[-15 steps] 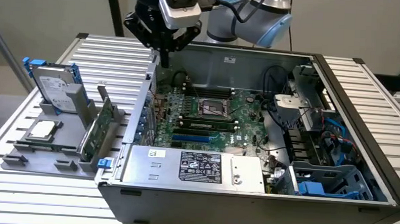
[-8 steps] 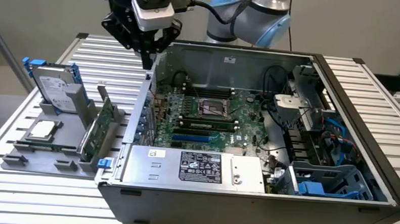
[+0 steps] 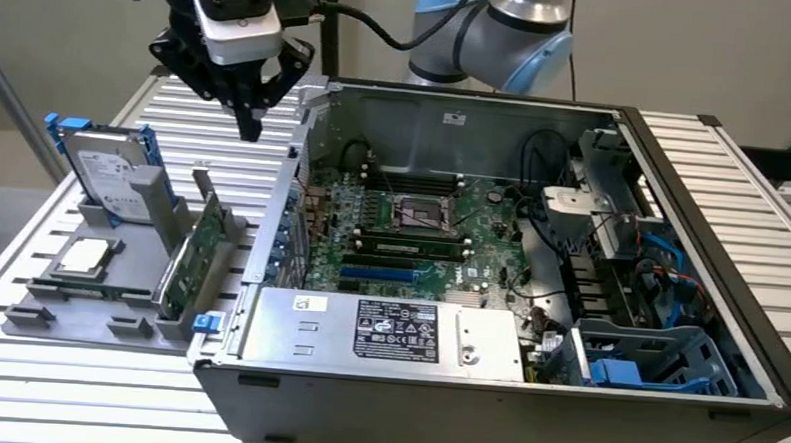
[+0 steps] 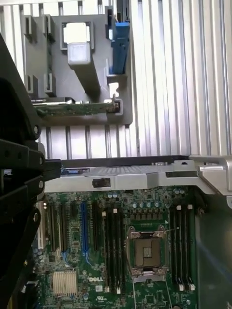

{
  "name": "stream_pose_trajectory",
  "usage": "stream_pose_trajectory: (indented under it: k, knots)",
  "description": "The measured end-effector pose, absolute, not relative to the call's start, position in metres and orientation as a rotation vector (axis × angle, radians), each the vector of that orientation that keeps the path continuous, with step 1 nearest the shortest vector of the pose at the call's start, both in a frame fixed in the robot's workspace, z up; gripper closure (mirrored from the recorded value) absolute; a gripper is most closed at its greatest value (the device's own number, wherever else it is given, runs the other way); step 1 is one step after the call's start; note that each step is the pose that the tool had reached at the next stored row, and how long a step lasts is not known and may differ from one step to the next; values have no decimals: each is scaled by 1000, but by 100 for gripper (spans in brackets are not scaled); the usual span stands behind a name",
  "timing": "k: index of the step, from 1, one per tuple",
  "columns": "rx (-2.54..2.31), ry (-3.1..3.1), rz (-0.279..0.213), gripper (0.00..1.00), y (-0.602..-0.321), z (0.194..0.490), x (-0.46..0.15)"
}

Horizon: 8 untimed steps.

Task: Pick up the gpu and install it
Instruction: 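Reach for the gpu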

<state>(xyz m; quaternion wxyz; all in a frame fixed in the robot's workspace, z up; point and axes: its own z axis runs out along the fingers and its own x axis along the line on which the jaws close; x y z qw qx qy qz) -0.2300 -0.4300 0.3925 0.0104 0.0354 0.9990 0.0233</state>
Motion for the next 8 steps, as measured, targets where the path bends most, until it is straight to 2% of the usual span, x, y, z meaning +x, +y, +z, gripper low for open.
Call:
stream_pose_trajectory:
  k: [8]
  knots:
    - [110,3118,71,100,-437,389,-264]
